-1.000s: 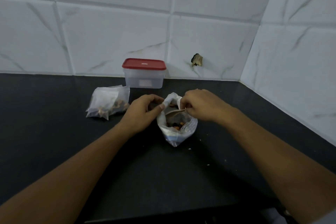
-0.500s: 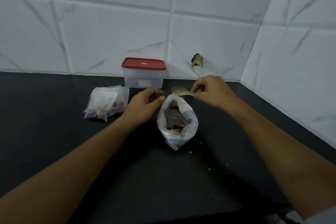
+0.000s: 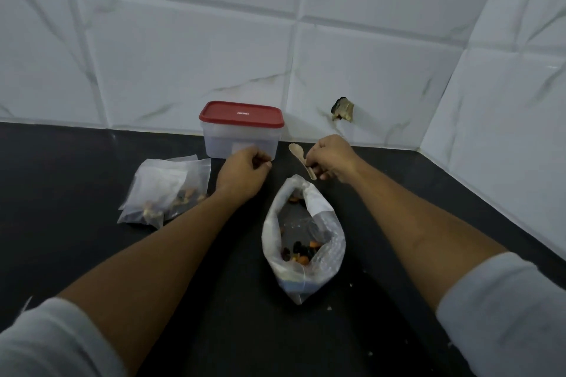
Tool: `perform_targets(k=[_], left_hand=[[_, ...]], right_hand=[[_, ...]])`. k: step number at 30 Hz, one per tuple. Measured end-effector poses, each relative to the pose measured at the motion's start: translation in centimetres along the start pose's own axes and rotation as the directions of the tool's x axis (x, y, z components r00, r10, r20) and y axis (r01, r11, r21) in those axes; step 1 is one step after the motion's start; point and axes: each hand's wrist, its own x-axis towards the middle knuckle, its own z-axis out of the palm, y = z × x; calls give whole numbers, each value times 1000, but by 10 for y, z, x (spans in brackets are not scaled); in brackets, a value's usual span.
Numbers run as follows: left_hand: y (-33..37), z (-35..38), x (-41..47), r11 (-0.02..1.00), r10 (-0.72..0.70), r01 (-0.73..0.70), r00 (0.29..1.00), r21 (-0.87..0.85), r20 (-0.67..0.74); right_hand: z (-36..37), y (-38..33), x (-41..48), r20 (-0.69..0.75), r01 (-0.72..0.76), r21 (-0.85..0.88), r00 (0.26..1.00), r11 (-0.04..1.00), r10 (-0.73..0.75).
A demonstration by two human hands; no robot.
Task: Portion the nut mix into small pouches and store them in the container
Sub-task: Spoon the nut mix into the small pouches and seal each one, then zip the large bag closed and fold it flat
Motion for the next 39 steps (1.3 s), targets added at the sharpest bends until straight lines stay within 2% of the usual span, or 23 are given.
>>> perform_targets(k=[5,13,31,39], left_hand=[[-11,6,9,996,29,-30,999,82,15],[-16,8,12,996,64,-64,998,65,0],[-17,9,13,996,55,-56,998,65,8],[-17,10,13,996,52,-52,999,68,-2]], right_hand=[[20,2,43,-27,23,-68,999,997,-25],[39,-3,75,0,117,-201,993,973,-119],[37,-2,83,-19,122,-312,991,942,-135],[39,-2,86,-39,178,-400,977,899,-211]])
